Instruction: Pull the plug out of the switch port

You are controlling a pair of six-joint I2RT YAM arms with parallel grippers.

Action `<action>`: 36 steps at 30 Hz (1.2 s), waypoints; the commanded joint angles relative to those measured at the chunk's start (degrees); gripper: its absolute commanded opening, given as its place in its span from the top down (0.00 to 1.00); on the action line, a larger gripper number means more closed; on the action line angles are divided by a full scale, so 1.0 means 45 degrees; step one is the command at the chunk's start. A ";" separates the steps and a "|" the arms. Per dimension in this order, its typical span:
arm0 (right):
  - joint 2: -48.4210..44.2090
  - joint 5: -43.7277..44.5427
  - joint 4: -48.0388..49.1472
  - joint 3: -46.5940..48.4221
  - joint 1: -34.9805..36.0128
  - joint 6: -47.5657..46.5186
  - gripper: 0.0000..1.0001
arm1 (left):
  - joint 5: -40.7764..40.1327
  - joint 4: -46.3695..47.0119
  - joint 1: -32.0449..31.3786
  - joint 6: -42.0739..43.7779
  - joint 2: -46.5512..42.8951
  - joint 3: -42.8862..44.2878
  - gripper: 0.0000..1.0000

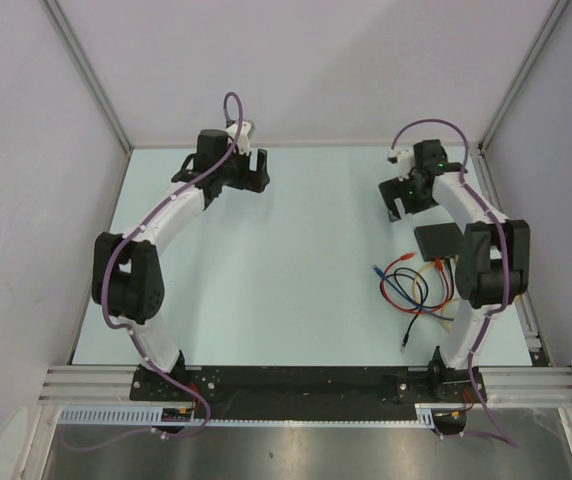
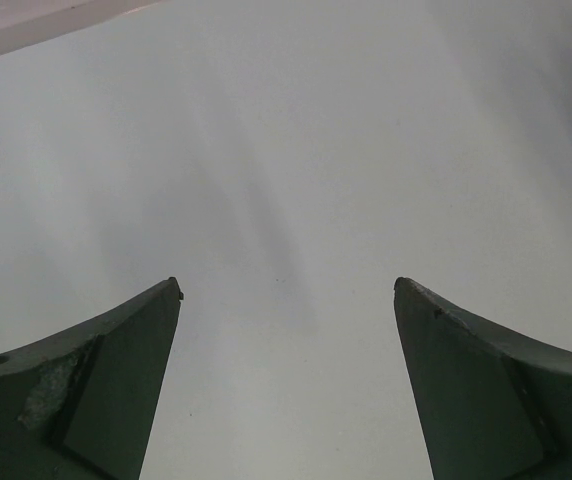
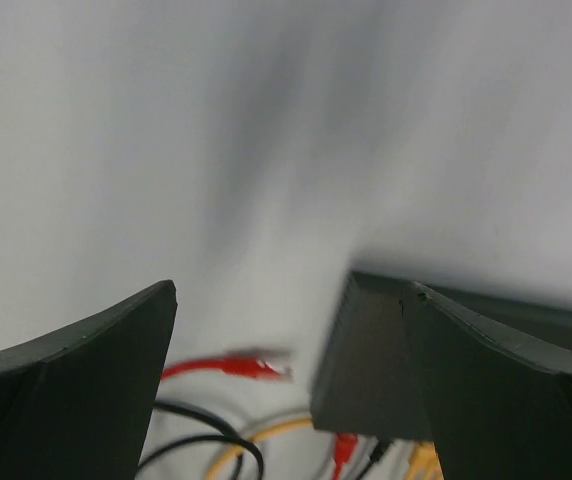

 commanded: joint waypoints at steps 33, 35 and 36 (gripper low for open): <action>0.1556 -0.3867 -0.1184 0.0096 -0.6694 -0.0727 0.00 | -0.0092 -0.0105 -0.0061 0.0591 0.0000 0.0173 0.07; 0.1615 -0.3967 -0.1223 -0.0001 -0.6109 -0.0766 0.00 | -0.0151 -0.0066 -0.0061 0.0650 -0.0059 0.0095 0.07; 0.1654 -0.4026 -0.1223 -0.0040 -0.5836 -0.0805 0.00 | -0.0228 -0.0047 -0.0061 0.0689 -0.0117 0.0037 0.07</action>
